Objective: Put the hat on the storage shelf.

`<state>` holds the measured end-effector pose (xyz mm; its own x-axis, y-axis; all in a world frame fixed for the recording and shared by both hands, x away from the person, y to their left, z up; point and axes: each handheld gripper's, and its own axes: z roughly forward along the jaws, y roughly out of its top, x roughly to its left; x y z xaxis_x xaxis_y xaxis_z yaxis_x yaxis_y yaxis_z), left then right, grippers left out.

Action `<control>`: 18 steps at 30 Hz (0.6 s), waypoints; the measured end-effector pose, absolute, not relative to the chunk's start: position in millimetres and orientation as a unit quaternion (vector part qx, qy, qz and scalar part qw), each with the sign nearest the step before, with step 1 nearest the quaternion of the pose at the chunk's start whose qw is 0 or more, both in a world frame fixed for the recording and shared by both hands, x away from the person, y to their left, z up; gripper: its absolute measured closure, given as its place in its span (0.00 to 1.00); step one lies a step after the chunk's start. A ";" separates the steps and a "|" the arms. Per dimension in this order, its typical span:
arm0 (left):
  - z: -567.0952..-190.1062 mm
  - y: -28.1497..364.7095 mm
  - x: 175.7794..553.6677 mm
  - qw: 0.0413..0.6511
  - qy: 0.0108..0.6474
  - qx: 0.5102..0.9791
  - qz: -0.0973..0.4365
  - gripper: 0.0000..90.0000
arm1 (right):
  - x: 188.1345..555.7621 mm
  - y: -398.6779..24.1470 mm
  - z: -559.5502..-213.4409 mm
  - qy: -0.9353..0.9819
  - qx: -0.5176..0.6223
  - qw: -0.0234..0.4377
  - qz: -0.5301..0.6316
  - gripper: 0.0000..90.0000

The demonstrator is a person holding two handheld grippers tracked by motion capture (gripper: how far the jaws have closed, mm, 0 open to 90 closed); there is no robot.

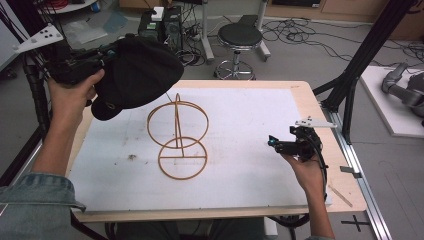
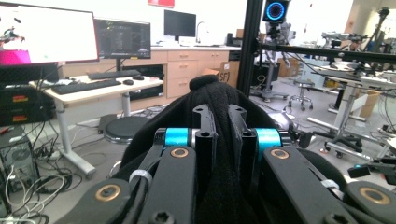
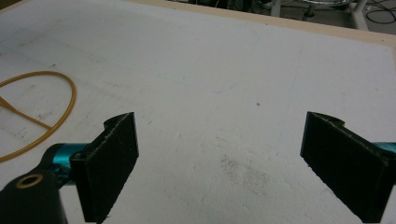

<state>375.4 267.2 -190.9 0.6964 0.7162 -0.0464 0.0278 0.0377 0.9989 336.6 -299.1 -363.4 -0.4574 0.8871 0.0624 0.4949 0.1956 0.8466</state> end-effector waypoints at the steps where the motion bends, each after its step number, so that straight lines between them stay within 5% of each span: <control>1: -190.3 266.3 374.8 0.662 0.287 0.643 0.257 0.92 | 336.6 -299.2 -363.2 0.738 0.468 0.229 0.429 0.12; 18: -191.9 248.6 368.9 0.664 0.258 0.677 0.185 0.92 | 336.3 -299.3 -362.4 0.738 0.468 0.229 0.429 0.12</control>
<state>368.9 248.6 -191.9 0.7982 0.5950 -0.0934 0.1042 0.0163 0.9944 336.3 -299.3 -362.4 -0.4570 0.8872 0.0628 0.4939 0.1944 0.8475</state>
